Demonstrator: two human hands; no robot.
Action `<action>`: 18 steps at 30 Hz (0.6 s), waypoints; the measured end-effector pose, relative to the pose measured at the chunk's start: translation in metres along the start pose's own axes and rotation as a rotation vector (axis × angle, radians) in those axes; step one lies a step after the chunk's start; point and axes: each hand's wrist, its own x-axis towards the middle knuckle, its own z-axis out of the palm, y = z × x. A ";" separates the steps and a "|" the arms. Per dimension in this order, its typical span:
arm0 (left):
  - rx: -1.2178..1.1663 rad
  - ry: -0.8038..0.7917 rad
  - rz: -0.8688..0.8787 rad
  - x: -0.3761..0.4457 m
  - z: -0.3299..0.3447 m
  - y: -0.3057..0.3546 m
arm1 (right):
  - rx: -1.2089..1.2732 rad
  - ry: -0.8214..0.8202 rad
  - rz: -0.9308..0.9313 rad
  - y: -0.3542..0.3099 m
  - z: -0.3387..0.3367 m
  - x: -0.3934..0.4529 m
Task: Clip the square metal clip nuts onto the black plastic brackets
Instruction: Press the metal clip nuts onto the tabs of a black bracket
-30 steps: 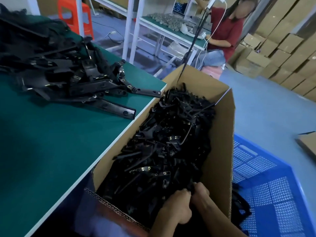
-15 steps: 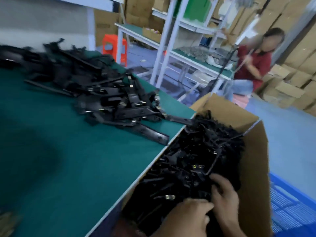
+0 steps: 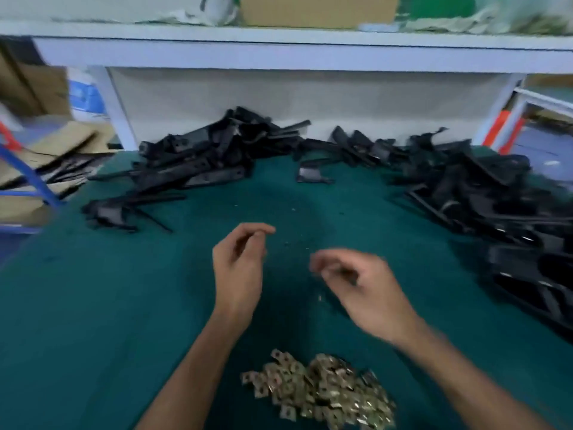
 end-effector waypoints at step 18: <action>0.007 -0.151 -0.099 0.026 -0.011 -0.025 | -0.959 -0.030 0.266 0.080 0.035 0.292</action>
